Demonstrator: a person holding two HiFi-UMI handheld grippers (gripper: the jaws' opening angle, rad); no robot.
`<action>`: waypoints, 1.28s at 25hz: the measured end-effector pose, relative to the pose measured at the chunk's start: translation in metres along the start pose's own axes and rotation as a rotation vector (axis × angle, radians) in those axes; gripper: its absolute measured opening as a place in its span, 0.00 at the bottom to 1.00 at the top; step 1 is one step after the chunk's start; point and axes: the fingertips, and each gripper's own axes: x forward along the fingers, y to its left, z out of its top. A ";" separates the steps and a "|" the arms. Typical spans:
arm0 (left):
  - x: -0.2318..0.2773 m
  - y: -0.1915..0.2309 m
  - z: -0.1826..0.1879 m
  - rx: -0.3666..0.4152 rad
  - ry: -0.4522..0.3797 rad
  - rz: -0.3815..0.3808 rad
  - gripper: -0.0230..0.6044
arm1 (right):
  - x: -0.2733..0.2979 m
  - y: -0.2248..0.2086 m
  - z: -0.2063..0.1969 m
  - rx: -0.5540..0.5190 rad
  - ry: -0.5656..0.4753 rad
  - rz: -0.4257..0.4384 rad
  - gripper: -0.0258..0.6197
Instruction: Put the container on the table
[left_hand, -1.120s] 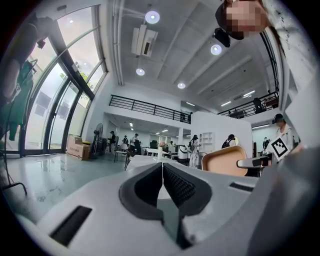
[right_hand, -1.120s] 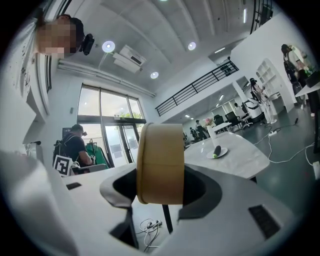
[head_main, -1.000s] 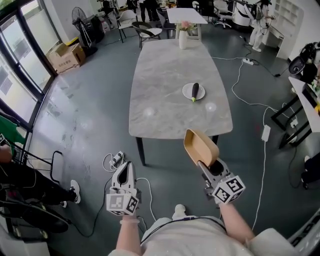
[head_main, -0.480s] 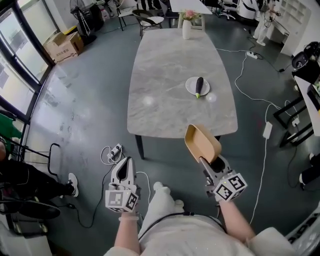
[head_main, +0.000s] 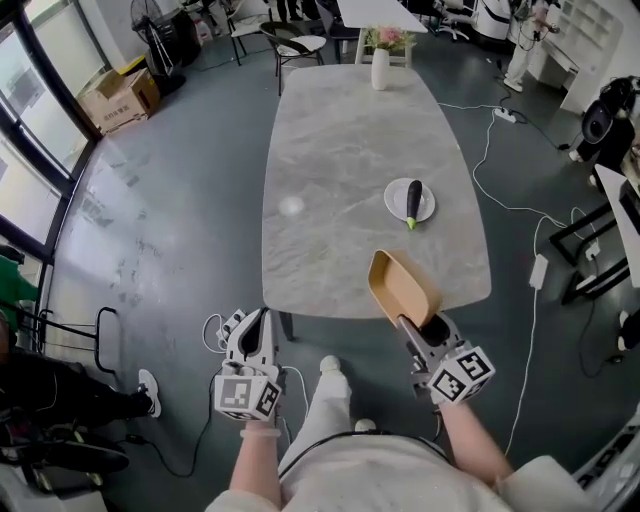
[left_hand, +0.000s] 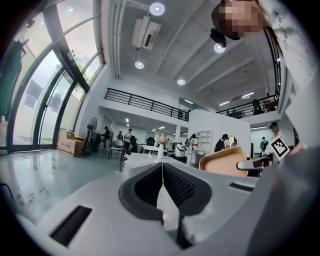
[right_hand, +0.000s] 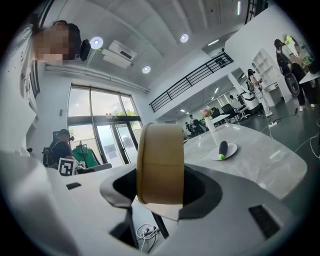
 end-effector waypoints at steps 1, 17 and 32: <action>0.008 0.004 0.001 -0.003 0.002 -0.008 0.05 | 0.008 -0.002 0.002 0.005 -0.002 -0.006 0.38; 0.106 0.048 -0.009 -0.004 0.068 -0.155 0.05 | 0.095 -0.033 0.001 0.102 0.015 -0.131 0.38; 0.140 0.059 -0.023 -0.022 0.101 -0.190 0.05 | 0.133 -0.054 0.002 0.226 0.015 -0.182 0.38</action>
